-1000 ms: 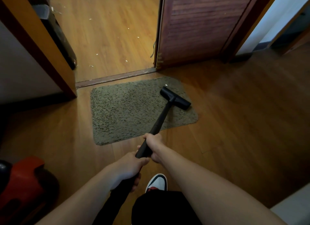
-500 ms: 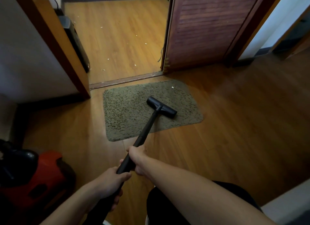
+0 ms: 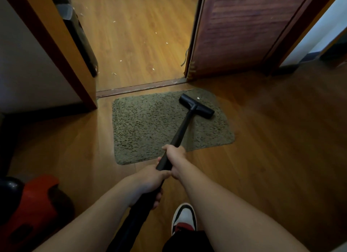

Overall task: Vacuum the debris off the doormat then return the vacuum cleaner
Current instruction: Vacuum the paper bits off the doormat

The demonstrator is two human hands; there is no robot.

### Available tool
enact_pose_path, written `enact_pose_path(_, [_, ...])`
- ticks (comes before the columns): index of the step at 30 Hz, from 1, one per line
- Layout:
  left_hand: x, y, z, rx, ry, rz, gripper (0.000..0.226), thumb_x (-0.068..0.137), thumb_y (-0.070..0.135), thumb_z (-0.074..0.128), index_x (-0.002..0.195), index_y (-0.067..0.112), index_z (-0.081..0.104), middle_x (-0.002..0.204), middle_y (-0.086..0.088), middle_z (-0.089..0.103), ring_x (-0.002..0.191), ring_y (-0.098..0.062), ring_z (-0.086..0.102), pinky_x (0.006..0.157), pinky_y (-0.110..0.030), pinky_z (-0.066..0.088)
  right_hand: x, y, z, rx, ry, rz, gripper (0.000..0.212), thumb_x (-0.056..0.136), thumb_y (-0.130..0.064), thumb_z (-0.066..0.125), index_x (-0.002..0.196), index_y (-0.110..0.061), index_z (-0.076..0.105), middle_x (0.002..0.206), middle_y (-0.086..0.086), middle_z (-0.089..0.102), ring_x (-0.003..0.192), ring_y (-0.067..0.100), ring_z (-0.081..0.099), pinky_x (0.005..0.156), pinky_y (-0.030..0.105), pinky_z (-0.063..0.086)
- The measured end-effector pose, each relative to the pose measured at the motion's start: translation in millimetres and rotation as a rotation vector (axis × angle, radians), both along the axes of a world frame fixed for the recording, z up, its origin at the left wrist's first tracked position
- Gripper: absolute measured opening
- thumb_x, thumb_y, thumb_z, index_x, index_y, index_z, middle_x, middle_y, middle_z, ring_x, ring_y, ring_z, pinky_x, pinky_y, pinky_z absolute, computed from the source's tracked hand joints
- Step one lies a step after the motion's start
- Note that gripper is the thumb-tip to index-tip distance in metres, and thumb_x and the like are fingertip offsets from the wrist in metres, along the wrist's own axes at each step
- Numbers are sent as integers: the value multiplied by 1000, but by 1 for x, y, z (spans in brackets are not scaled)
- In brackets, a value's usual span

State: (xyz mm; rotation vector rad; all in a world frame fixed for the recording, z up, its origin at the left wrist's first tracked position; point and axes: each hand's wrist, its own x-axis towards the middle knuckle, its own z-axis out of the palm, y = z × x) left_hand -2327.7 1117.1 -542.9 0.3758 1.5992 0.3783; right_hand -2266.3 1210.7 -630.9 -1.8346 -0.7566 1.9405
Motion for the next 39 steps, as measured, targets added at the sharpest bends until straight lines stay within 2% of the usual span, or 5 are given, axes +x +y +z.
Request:
enact_pose_path(3, [2,25,-10,10,-25,39,25,101,32,48,120,35,32,60,-8,47,42,-16,46,45,-25,43,6,16,-9,-25,44,-71,32,92,-6,65,121,-6,51,73,15,63,42,20,62,45,29,53])
enact_pose_path(6, [4,39,-15,25,-24,54,42,102,30,47,136,38,24,60,-8,47,43,-16,46,46,-24,42,5,22,-17,-42,132,-109,31,92,-2,62,118,-7,47,75,17,56,43,21,60,48,32,53])
enact_pose_path(11, [9,53,-24,33,-50,63,28,99,32,53,111,7,51,56,-6,48,37,-16,46,41,-23,41,11,46,-19,-8,121,-90,15,101,-2,53,103,-12,41,63,13,48,38,19,49,41,27,47])
enact_pose_path(25, [16,31,-19,80,-83,124,14,99,28,53,111,22,48,61,-5,47,37,-12,44,39,-22,40,11,54,-16,-10,87,-51,30,99,1,51,126,-8,44,70,10,51,48,16,51,41,24,47])
enact_pose_path(39, [-23,-105,30,-123,-91,44,23,100,31,55,115,18,44,57,-8,51,40,-18,44,39,-24,40,-19,-94,20,-109,83,37,48,101,-6,48,145,-18,32,71,11,56,44,17,57,46,28,52])
